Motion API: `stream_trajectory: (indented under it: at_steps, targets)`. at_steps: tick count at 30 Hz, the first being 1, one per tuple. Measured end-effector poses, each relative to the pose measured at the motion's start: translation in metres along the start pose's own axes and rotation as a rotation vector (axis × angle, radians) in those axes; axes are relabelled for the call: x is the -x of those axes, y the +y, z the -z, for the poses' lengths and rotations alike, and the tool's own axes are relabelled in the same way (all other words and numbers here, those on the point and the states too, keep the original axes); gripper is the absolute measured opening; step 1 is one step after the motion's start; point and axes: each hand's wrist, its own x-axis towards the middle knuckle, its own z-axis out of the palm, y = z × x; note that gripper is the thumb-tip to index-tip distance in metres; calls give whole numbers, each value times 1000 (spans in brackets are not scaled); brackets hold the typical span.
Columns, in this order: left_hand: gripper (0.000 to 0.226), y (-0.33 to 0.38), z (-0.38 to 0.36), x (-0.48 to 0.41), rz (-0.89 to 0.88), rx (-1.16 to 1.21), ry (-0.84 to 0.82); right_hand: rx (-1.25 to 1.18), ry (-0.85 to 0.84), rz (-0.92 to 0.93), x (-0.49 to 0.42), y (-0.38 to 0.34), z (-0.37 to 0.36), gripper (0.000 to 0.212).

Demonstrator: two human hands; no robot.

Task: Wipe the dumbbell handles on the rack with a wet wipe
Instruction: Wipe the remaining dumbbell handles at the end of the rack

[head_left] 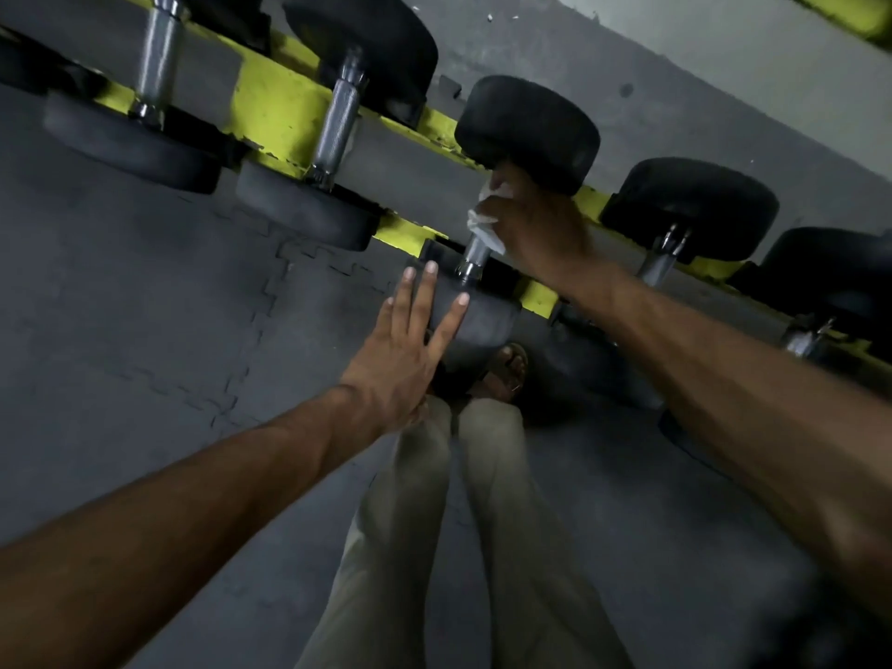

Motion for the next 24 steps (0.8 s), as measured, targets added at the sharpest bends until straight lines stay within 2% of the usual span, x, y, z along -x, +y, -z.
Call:
stream_trajectory:
  at_steps: [2,4,6,9,11,13,14,16,17,19,21,24]
  targets:
    - [145,-1,-1,0,-5,10,13,-54,-51,-151,16,-23,-16,17]
    - [144,-2,-2,-1,-6,22,14,-242,-33,-314,25,-47,-24,17]
    - [140,-2,-4,-1,-11,32,9,-428,31,-592,26,-51,-29,17]
    - [139,-4,-7,-3,-22,39,23,-594,-9,-900,31,-49,-43,19]
    - [138,-4,-9,-3,-26,51,40,-860,22,-1072,25,-48,-51,18]
    - [136,-5,-11,-4,-39,49,49,-1234,100,-1231,8,-43,-49,24]
    - [135,-5,-12,-4,-44,49,48,-1402,127,-1235,0,-37,-45,22]
    - [134,-6,-14,-5,-47,43,53,-1619,162,-1098,-20,-26,-37,17]
    - [133,-6,-14,-5,-52,35,50,-1694,166,-1070,-27,-20,-35,24]
    - [131,-7,-13,-5,-62,32,37,-1908,181,-1082,-31,-21,-26,21]
    - [127,-8,-10,-3,-71,51,31,-1910,256,-1077,-27,-22,-31,19]
    - [128,-10,-7,-4,-89,45,18,-1953,286,-1180,-12,-29,-39,30]
